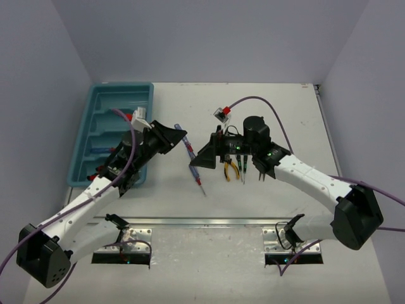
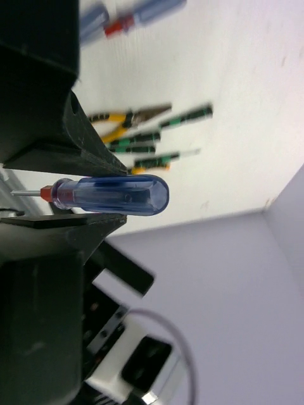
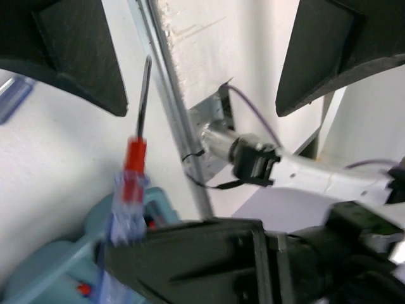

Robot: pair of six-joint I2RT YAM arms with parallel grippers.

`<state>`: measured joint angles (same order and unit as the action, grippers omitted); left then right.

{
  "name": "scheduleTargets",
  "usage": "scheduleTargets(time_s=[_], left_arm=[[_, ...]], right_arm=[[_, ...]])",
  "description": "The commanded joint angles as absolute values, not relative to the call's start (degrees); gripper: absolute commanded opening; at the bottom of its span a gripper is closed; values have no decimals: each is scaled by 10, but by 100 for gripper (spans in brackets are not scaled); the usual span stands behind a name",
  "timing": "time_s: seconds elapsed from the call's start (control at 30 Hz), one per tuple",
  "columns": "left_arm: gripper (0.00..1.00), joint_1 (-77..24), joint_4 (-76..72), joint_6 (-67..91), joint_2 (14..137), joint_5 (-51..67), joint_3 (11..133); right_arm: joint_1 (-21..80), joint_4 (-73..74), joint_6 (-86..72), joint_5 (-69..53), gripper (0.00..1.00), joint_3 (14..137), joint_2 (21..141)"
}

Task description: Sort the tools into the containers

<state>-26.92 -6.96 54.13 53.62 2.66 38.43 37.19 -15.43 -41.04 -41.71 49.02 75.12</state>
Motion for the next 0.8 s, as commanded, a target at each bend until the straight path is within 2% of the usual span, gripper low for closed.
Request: scheduleTargets(time_s=[0.0, 0.07, 0.23, 0.47, 0.6, 0.67, 0.73, 0.77], left_arm=[[0, -164, 159, 546, 533, -197, 479], [0, -96, 165, 542, 530, -191, 478], [0, 100, 211, 554, 592, -188, 516], [1, 163, 211, 594, 715, -215, 551], [18, 167, 224, 612, 757, -210, 568], [34, 167, 217, 619, 755, -204, 558], [54, 167, 210, 624, 745, -202, 546], [55, 167, 208, 628, 741, -202, 542]], right_arm=[[349, -13, -364, -232, 99, 517, 701], [344, 63, -360, -157, 99, 518, 690], [340, 96, -361, -41, 99, 478, 640], [339, 132, -363, -20, 99, 488, 663], [339, 136, -368, -26, 99, 488, 683], [339, 135, -375, -20, 99, 489, 697], [339, 136, -389, -15, 99, 497, 723], [340, 137, -392, -15, 99, 503, 736]])
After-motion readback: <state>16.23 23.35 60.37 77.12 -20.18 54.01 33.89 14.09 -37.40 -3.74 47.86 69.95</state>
